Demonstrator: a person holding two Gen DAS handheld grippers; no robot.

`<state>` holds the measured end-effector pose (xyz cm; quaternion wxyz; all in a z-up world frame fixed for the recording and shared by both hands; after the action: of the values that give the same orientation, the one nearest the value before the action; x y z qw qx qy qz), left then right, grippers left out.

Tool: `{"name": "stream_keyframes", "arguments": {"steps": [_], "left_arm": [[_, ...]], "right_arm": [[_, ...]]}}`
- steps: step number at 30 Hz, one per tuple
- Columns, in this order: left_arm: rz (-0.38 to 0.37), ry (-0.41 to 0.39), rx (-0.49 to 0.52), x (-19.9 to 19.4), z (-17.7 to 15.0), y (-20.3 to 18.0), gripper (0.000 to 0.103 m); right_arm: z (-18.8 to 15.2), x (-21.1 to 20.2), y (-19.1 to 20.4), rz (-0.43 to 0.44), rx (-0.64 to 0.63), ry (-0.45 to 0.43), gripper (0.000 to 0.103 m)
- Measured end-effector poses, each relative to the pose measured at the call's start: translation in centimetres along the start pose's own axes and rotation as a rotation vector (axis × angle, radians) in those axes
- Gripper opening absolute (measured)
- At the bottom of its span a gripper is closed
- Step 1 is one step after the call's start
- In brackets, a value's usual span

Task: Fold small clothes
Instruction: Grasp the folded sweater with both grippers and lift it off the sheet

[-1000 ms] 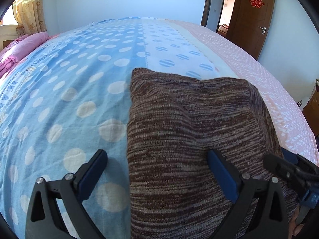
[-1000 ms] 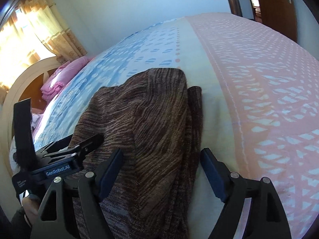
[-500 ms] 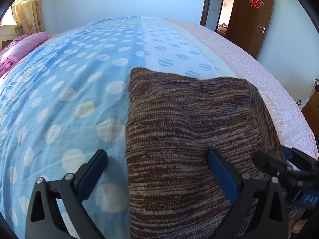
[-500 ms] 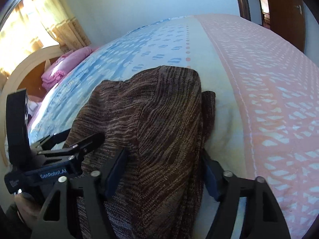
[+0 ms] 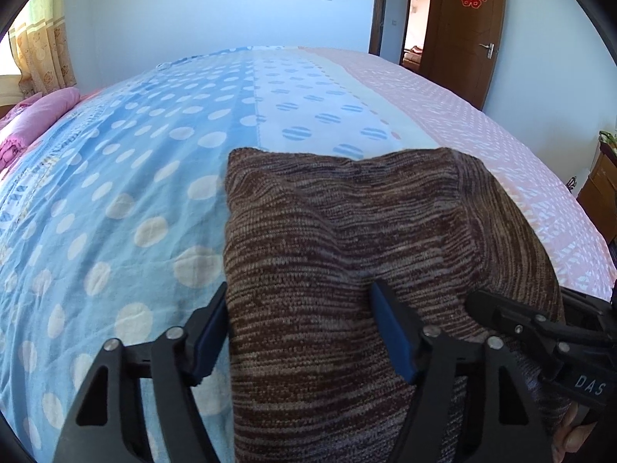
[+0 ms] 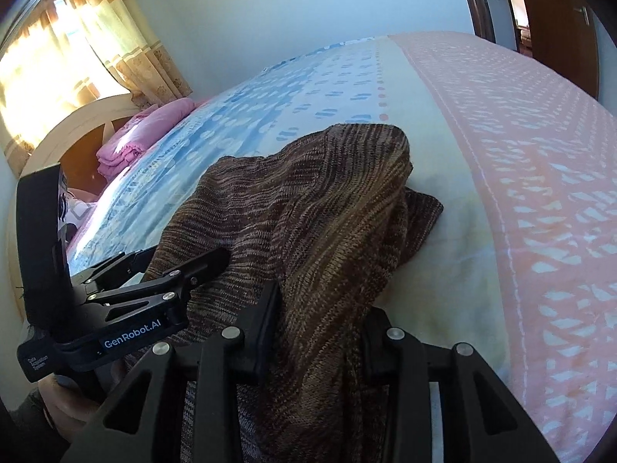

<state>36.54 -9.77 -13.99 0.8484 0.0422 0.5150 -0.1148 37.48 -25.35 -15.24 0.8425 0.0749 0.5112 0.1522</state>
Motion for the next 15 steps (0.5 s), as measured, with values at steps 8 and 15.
{"name": "stream_keyframes", "arguments": {"steps": [8,15], "left_arm": [[0.023,-0.032,0.022,-0.5,-0.1,-0.4,0.042],[-0.022,-0.049,0.009,-2.5,-1.0,-0.1,0.033]], "right_arm": [[-0.4,-1.0,3.6,-0.263,-0.109,-0.055,0.025],[-2.4,-5.0,6.2,-0.213,-0.072,-0.154,0.023]]}}
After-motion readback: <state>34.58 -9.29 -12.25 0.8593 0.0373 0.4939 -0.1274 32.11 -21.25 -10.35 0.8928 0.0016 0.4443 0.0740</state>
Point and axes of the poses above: each gripper's, at about its wrist camera, not at the fingertips, and x roughly the way its jaws point, y to its left, z to its top, the point moved 2 cm from there along x, roughly the way its jaws point, and after that the axes turned 15 degrees about y, right-handed, at the moved point
